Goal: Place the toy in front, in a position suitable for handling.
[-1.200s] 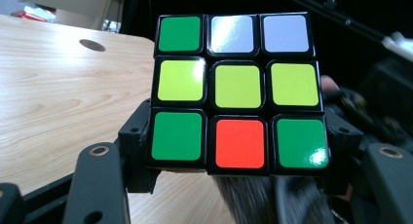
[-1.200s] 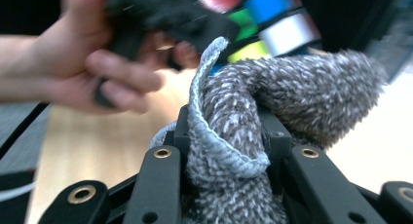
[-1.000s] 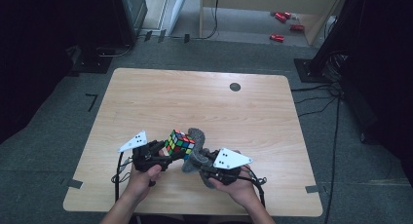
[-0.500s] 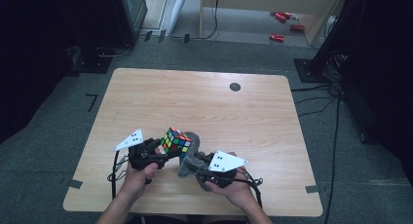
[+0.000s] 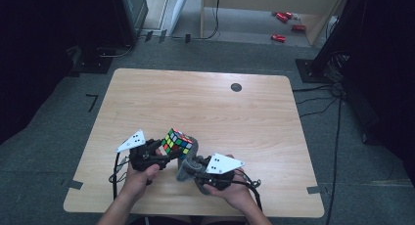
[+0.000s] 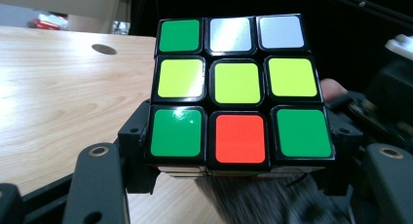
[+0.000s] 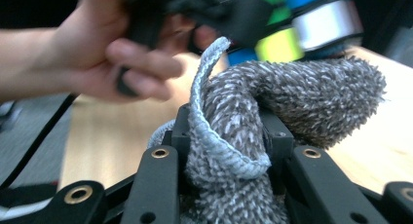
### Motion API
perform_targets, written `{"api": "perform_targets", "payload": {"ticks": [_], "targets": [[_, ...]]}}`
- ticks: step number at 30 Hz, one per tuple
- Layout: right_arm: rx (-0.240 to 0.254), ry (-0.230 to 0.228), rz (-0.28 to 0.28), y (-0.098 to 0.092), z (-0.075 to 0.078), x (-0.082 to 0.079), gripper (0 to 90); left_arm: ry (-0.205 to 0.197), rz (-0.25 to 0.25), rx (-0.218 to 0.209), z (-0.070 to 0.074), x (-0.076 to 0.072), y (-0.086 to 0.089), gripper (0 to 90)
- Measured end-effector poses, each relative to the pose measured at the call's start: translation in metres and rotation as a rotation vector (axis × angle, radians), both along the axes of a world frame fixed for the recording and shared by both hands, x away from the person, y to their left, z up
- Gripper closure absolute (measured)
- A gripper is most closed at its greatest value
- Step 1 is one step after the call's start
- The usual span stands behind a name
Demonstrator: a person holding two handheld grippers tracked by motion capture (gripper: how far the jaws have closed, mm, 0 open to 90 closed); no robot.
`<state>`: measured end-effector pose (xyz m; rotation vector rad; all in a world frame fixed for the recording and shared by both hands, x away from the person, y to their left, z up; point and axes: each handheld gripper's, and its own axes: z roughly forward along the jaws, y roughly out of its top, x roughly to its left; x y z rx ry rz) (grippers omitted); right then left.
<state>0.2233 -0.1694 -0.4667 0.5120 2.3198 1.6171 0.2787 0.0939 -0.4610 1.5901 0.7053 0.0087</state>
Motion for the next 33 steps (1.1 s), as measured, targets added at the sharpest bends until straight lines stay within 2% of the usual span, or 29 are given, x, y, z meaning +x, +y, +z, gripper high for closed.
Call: {"api": "perform_targets", "payload": {"ticks": [2, 3, 5, 8, 11, 13, 15, 19, 33], "targets": [[-0.014, -0.009, 0.02, 0.002, 0.001, -0.002, 67.4, 0.003, 0.024, 0.002, 0.0, 0.002, 0.005, 34.5], [-0.007, -0.005, 0.011, 0.0, 0.003, -0.001, 67.4, 0.006, 0.042, 0.008, 0.0, 0.004, 0.009, 34.5], [0.032, 0.012, -0.044, -0.01, 0.007, 0.005, 67.4, 0.009, 0.065, 0.018, 0.0, 0.006, 0.012, 34.6], [0.068, 0.044, -0.195, -0.038, 0.011, 0.017, 67.5, 0.015, 0.082, 0.04, -0.003, 0.007, 0.013, 34.6], [0.081, 0.117, -0.375, -0.066, 0.008, 0.03, 67.5, 0.013, 0.075, 0.064, -0.005, 0.007, 0.008, 34.5], [0.059, 0.187, -0.452, -0.08, 0.003, 0.037, 67.3, 0.009, 0.07, 0.084, -0.006, 0.006, 0.004, 34.5], [0.024, 0.222, -0.513, -0.088, -0.004, 0.042, 67.2, 0.004, 0.065, 0.099, -0.007, 0.004, 0.0, 34.5], [0.004, 0.251, -0.558, -0.097, -0.013, 0.047, 66.8, 0.001, 0.064, 0.126, -0.009, 0.004, -0.003, 34.5], [-0.034, 0.318, -0.641, -0.106, -0.034, 0.055, 64.0, 0.011, 0.082, 0.122, -0.009, 0.007, 0.003, 34.5]]}}
